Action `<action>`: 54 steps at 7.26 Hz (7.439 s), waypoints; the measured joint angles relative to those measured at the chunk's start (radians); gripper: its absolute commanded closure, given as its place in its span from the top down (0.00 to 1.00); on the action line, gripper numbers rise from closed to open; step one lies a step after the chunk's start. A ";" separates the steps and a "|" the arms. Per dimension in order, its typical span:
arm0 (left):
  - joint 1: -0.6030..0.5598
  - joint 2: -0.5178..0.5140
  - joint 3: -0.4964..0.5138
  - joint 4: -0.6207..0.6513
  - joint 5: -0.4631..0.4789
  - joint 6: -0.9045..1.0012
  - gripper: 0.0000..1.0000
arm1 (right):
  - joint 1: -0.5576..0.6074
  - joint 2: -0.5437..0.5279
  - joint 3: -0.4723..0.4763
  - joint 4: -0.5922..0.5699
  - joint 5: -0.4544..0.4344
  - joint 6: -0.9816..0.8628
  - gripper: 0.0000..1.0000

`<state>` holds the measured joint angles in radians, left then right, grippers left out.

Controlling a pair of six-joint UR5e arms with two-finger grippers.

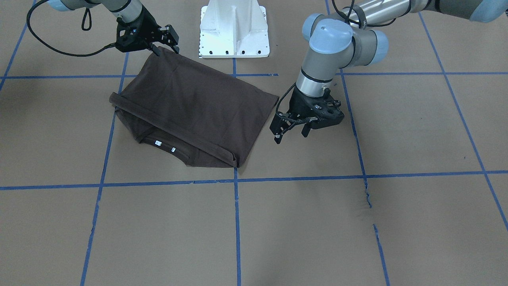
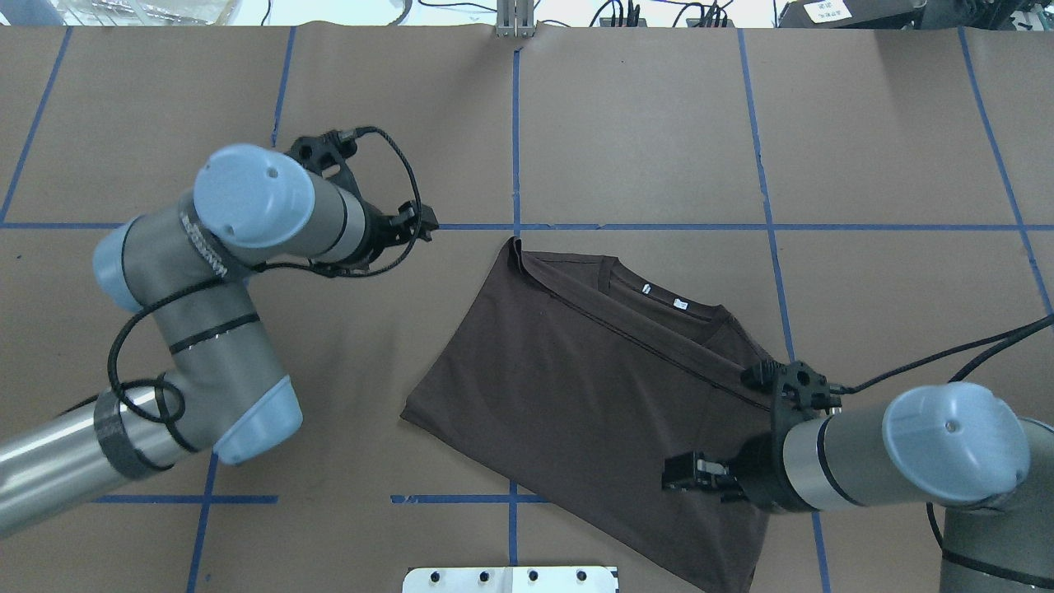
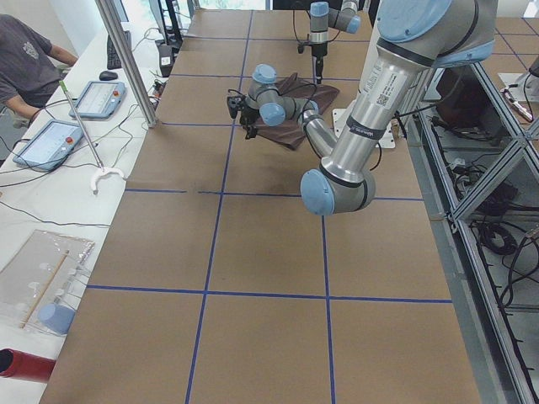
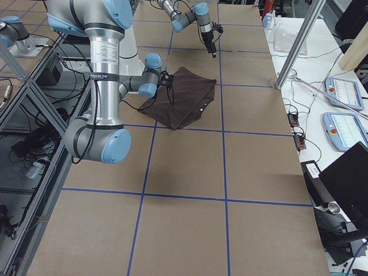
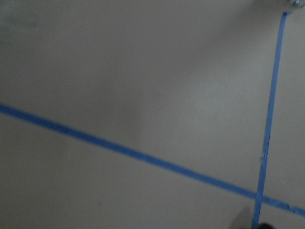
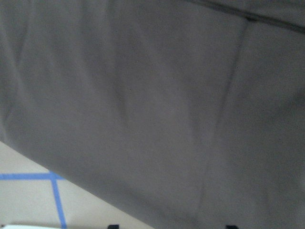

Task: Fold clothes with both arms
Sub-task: 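Rotate the shirt with the right gripper while the left gripper moves to the collar, then release the shirt and reposition the right gripper over its side edge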

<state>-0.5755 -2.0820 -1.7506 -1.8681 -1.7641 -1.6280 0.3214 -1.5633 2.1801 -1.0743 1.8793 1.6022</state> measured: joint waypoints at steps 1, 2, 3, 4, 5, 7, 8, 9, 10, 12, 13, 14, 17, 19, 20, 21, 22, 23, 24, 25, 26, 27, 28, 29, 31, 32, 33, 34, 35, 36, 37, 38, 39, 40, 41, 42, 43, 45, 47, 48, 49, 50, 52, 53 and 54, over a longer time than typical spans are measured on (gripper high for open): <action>0.071 0.041 -0.036 0.004 0.008 -0.093 0.90 | 0.060 0.035 -0.002 0.000 -0.005 -0.001 1.00; 0.137 0.064 -0.049 0.005 0.022 -0.173 0.89 | 0.108 0.063 -0.005 0.000 -0.005 -0.003 1.00; 0.186 0.073 -0.050 0.006 0.038 -0.229 0.88 | 0.137 0.087 -0.006 0.000 -0.005 -0.005 1.00; 0.213 0.075 -0.047 0.006 0.045 -0.258 0.87 | 0.149 0.101 -0.007 0.000 -0.008 -0.006 1.00; 0.228 0.073 -0.043 0.006 0.047 -0.270 0.86 | 0.155 0.107 -0.008 0.000 -0.009 -0.007 1.00; 0.244 0.071 -0.037 0.007 0.048 -0.284 0.40 | 0.158 0.110 -0.008 0.000 -0.008 -0.007 1.00; 0.251 0.070 -0.036 0.007 0.049 -0.305 0.00 | 0.159 0.110 -0.009 0.000 -0.006 -0.007 1.00; 0.255 0.069 -0.036 0.011 0.049 -0.325 0.00 | 0.160 0.109 -0.009 0.000 -0.005 -0.007 1.00; 0.255 0.068 -0.038 0.019 0.049 -0.333 0.00 | 0.161 0.109 -0.009 0.000 -0.005 -0.007 1.00; 0.247 0.066 -0.043 0.031 0.046 -0.335 0.00 | 0.161 0.109 -0.012 0.000 -0.007 -0.007 1.00; 0.226 0.062 -0.045 0.045 0.044 -0.332 0.00 | 0.162 0.109 -0.016 0.000 -0.007 -0.007 1.00; 0.189 0.052 -0.044 0.072 0.041 -0.322 0.00 | 0.162 0.109 -0.021 0.000 -0.008 -0.007 1.00; 0.028 -0.028 0.055 0.101 0.039 -0.217 0.00 | 0.162 0.109 -0.029 0.000 -0.008 -0.010 1.00; -0.084 -0.168 0.280 0.044 0.040 -0.109 0.00 | 0.162 0.110 -0.032 0.000 -0.008 -0.011 1.00; -0.126 -0.222 0.377 -0.008 0.041 -0.064 0.00 | 0.161 0.112 -0.033 0.000 -0.007 -0.011 1.00; -0.153 -0.277 0.471 -0.067 0.043 -0.030 0.00 | 0.160 0.113 -0.034 0.000 -0.007 -0.011 1.00; -0.164 -0.327 0.563 -0.143 0.044 -0.013 0.00 | 0.160 0.115 -0.035 0.000 -0.008 -0.011 1.00; -0.168 -0.362 0.641 -0.226 0.047 -0.005 0.00 | 0.160 0.116 -0.037 0.000 -0.008 -0.011 1.00; -0.169 -0.384 0.691 -0.290 0.055 -0.002 0.00 | 0.160 0.116 -0.040 0.000 -0.007 -0.011 1.00; -0.170 -0.405 0.732 -0.328 0.072 0.000 0.00 | 0.161 0.117 -0.043 0.000 -0.007 -0.012 1.00; -0.170 -0.430 0.778 -0.366 0.089 0.000 0.00 | 0.163 0.117 -0.044 0.000 -0.008 -0.012 1.00; -0.169 -0.446 0.814 -0.401 0.103 0.000 0.99 | 0.164 0.117 -0.044 0.000 -0.008 -0.013 1.00; -0.169 -0.451 0.831 -0.417 0.115 0.023 1.00 | 0.164 0.117 -0.045 0.000 -0.008 -0.013 1.00; -0.170 -0.452 0.839 -0.423 0.128 0.068 1.00 | 0.165 0.117 -0.046 0.000 -0.009 -0.013 1.00; -0.196 -0.452 0.823 -0.423 0.132 0.116 1.00 | 0.168 0.163 -0.086 -0.009 -0.010 -0.013 1.00; -0.211 -0.445 0.790 -0.397 0.094 0.137 1.00 | 0.170 0.198 -0.130 -0.014 -0.009 -0.018 1.00; -0.219 -0.416 0.714 -0.329 0.036 0.167 1.00 | 0.172 0.230 -0.169 -0.037 -0.010 -0.041 1.00; -0.222 -0.359 0.575 -0.229 -0.005 0.201 1.00 | 0.170 0.270 -0.190 -0.111 -0.010 -0.089 1.00; -0.223 -0.291 0.413 -0.124 -0.039 0.236 1.00 | 0.160 0.328 -0.201 -0.233 -0.023 -0.151 1.00; -0.223 -0.230 0.260 -0.025 -0.068 0.263 1.00 | 0.134 0.399 -0.221 -0.368 -0.059 -0.210 1.00; -0.223 -0.189 0.147 0.048 -0.088 0.274 1.00 | 0.102 0.471 -0.255 -0.483 -0.093 -0.253 1.00; -0.222 -0.166 0.085 0.087 -0.100 0.278 1.00 | 0.073 0.525 -0.301 -0.551 -0.109 -0.272 1.00; -0.221 -0.155 0.060 0.102 -0.105 0.279 1.00 | 0.045 0.565 -0.359 -0.583 -0.113 -0.279 1.00; -0.220 -0.151 0.051 0.107 -0.107 0.280 1.00 | 0.023 0.608 -0.418 -0.613 -0.112 -0.281 1.00; -0.220 -0.149 0.048 0.108 -0.107 0.280 1.00 | 0.007 0.644 -0.463 -0.655 -0.109 -0.281 1.00; -0.219 -0.149 0.047 0.108 -0.107 0.280 1.00 | 0.000 0.660 -0.484 -0.686 -0.106 -0.281 1.00; -0.219 -0.149 0.047 0.108 -0.107 0.280 1.00 | -0.003 0.663 -0.492 -0.703 -0.103 -0.282 1.00; -0.218 -0.148 0.048 0.107 -0.107 0.280 1.00 | -0.004 0.661 -0.493 -0.733 -0.102 -0.290 1.00; -0.218 -0.147 0.051 0.105 -0.107 0.280 1.00 | -0.003 0.658 -0.491 -0.766 -0.102 -0.305 1.00; -0.218 -0.147 0.052 0.104 -0.107 0.280 1.00 | -0.003 0.655 -0.492 -0.778 -0.102 -0.308 1.00; -0.217 -0.147 0.052 0.104 -0.107 0.280 1.00 | -0.003 0.654 -0.492 -0.791 -0.103 -0.309 1.00; -0.217 -0.148 0.051 0.103 -0.107 0.279 1.00 | -0.003 0.654 -0.490 -0.804 -0.103 -0.311 1.00; -0.216 -0.148 0.052 0.100 -0.107 0.278 1.00 | -0.001 0.655 -0.487 -0.825 -0.103 -0.320 1.00; -0.216 -0.149 0.052 0.099 -0.107 0.277 1.00 | 0.001 0.654 -0.486 -0.837 -0.103 -0.326 1.00; -0.216 -0.149 0.052 0.099 -0.107 0.276 1.00 | 0.008 0.653 -0.484 -0.847 -0.103 -0.334 1.00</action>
<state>-0.7910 -2.2314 -1.6990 -1.7696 -1.8715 -1.3518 0.3297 -0.9107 1.6958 -1.9215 1.7766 1.2680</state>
